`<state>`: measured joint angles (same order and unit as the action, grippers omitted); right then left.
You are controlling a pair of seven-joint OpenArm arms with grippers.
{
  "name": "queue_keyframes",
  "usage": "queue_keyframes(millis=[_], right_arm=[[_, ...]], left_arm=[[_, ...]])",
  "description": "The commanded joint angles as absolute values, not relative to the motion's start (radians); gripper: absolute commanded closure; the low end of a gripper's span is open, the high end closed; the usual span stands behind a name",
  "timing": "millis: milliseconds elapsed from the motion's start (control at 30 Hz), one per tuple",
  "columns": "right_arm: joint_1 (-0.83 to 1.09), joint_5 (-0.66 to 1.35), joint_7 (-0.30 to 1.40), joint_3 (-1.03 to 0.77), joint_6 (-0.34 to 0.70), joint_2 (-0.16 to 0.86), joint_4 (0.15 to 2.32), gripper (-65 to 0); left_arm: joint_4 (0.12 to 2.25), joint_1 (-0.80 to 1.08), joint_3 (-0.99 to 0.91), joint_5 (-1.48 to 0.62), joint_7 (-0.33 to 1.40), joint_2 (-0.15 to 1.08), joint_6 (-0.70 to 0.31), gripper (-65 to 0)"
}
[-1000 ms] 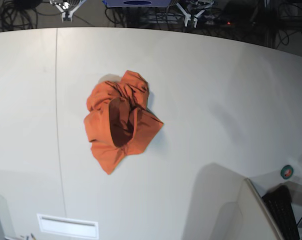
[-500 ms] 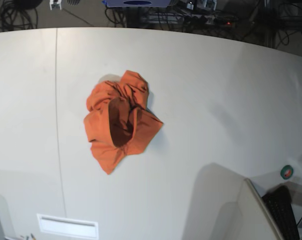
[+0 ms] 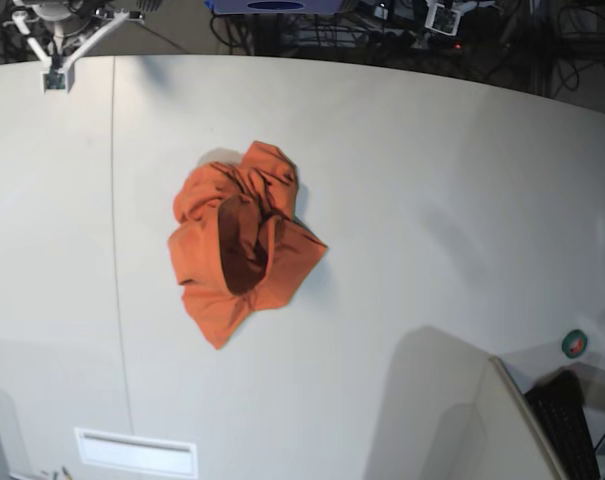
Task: Layout the t-shirt on the table in an organized manner, then fold the t-shirt properly
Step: 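Lower the right gripper onto the orange t-shirt and grasp a fold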
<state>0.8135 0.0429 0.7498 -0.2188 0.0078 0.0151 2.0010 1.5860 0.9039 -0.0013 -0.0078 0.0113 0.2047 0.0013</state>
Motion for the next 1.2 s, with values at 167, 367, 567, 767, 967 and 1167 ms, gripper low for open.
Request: queue_keyframes(millis=[167, 367, 567, 767, 967, 1167], right_arm=[[0.697, 0.039, 0.776, -0.162, 0.005, -0.048, 2.037, 0.0], [0.522, 0.039, 0.780, 0.008, 0.007, -0.053, 2.034, 0.0], [0.386, 0.038, 0.776, 0.147, 0.002, -0.053, 2.035, -27.6], [0.361, 0.038, 0.664, 0.157, 0.002, -0.051, 2.035, -30.6], [0.363, 0.038, 0.631, 0.151, 0.002, -0.051, 2.034, -34.1], [0.328, 0.036, 0.630, 0.225, 0.001, -0.031, 2.035, -34.1]], left_arm=[[1.768, 0.932, -0.028, -0.013, 0.005, 0.205, 0.010, 0.0], [1.811, 0.817, -0.117, -0.183, 0.067, 0.183, 0.010, -8.7], [1.816, 0.707, -0.182, -0.243, 0.240, 0.182, 0.010, -18.1], [1.813, 0.653, -0.180, -0.240, 0.240, 0.185, 0.007, -18.1], [1.807, 0.570, -0.094, -0.240, 0.240, 0.185, 0.005, -18.3], [1.758, 0.501, 0.013, -0.245, 0.242, 0.180, 0.005, -19.7]])
